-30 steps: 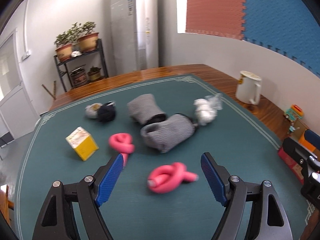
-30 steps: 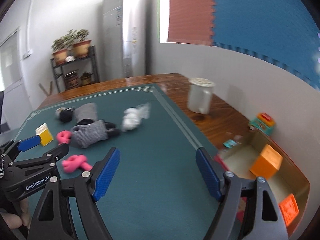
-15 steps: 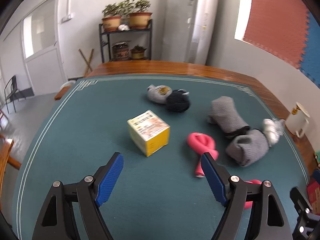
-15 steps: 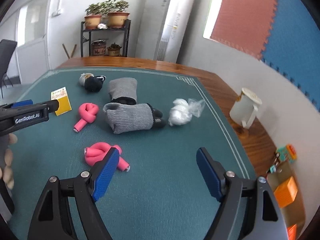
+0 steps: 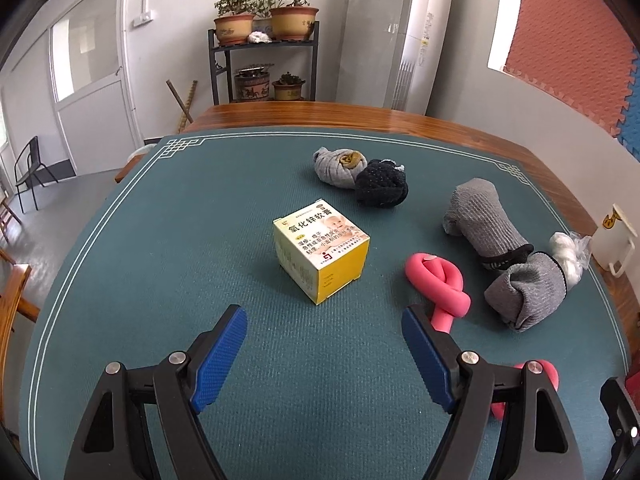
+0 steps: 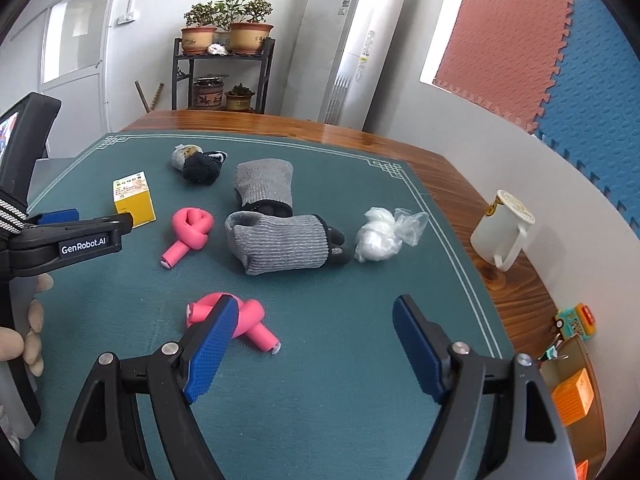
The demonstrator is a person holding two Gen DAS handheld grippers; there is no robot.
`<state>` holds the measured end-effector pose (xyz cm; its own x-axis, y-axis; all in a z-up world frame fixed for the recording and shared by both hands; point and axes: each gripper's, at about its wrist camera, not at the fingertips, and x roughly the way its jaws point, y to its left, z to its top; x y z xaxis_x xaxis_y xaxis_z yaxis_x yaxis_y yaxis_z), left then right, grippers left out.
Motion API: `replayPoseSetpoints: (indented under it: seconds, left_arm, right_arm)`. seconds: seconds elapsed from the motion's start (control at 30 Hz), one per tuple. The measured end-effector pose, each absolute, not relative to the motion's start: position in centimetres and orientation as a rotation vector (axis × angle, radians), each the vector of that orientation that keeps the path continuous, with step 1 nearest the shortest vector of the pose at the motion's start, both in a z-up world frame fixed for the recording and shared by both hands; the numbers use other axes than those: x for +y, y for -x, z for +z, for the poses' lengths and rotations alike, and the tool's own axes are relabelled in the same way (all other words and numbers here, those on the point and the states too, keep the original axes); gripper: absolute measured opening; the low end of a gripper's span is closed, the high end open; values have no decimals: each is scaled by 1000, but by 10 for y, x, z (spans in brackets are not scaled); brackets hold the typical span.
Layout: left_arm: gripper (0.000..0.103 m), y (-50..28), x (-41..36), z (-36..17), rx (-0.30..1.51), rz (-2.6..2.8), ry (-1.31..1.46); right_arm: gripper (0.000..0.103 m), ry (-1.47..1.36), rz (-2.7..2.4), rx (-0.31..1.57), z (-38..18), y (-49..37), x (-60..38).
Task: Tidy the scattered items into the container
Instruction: 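Grasp the yellow medicine box with the left tool while the right tool approaches a pink foam knot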
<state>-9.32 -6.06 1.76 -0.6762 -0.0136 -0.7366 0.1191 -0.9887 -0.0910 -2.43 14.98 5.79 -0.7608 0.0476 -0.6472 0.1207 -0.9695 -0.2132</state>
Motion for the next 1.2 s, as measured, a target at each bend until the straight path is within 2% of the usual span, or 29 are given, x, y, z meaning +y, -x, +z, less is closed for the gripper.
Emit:
replayPoseSetpoints:
  seconds: [0.43,0.77,0.9,0.97,1.2]
  left_arm:
    - [81,105,-72,8,246,-2764,-1271]
    - [81,119,-92,12,295,-2809,-1263]
    - [82,133,-95,14,215,-2969,-1265]
    - [82,139,-95,11,104,-3018,-1257]
    - [82,151,-91,9,-69,-3100,-1224]
  right_arm:
    - [82,-1078,-2872,350,50,29,147]
    - [82,-1137,-2774,-30,33,36,182]
    - [82,-1133,-2754,-111,30,35,190]
    - [82,-1125,-2749,-134,30,34,192]
    - [82,-1123,-2719,-109,26,34,184]
